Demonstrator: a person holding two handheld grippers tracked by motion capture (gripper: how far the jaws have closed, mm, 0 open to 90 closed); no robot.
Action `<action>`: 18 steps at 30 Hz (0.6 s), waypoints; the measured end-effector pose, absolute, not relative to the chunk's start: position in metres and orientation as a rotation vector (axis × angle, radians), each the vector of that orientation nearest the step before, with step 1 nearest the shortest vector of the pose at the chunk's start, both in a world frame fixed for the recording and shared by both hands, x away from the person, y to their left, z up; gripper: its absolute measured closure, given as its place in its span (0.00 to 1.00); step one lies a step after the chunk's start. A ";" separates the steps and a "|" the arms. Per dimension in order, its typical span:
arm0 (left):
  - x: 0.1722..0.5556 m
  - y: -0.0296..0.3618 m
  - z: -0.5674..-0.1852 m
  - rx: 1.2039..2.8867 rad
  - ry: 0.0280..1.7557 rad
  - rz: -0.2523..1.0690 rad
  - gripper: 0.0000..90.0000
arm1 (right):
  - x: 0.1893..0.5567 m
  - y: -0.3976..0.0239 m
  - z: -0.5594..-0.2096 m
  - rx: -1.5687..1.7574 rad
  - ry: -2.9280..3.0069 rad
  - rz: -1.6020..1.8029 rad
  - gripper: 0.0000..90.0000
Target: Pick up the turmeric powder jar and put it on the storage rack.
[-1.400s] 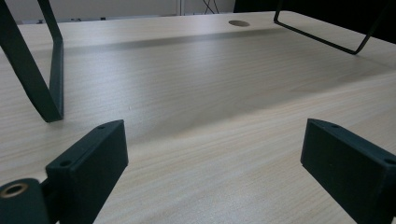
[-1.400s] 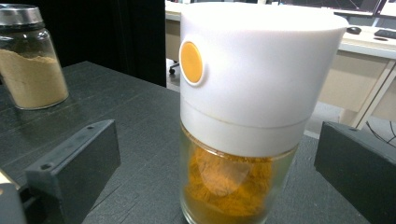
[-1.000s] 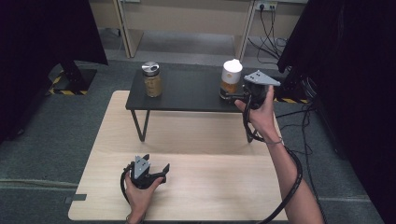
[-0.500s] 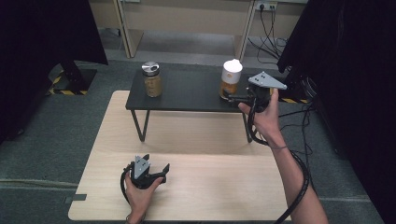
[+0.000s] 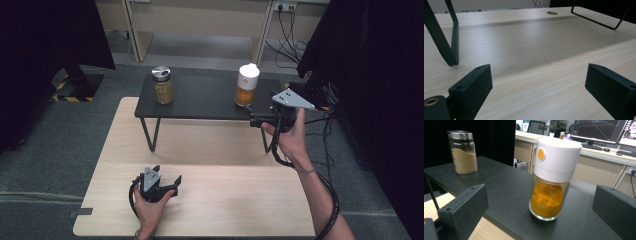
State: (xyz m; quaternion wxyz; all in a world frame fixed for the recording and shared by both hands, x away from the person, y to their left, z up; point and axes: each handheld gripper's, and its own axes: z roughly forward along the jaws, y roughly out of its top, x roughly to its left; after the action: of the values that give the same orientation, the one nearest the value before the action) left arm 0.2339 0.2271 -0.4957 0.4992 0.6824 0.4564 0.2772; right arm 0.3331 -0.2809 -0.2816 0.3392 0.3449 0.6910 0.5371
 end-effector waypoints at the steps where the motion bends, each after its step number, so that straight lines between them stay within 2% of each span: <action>1: 0.234 0.227 -0.496 1.651 1.104 0.671 0.07 | 0.331 -0.282 -0.282 0.897 1.796 1.401 0.00; 18: 0.233 0.228 -0.496 1.644 1.104 0.670 0.07 | 0.306 -0.291 -0.303 0.879 1.782 1.408 0.00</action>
State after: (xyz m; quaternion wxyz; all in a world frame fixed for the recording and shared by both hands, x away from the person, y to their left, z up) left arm 0.2334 0.2278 -0.4964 0.5016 0.6803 0.4568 0.2774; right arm 0.3058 -0.2909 -0.3032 0.3458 0.3388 0.6865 0.5425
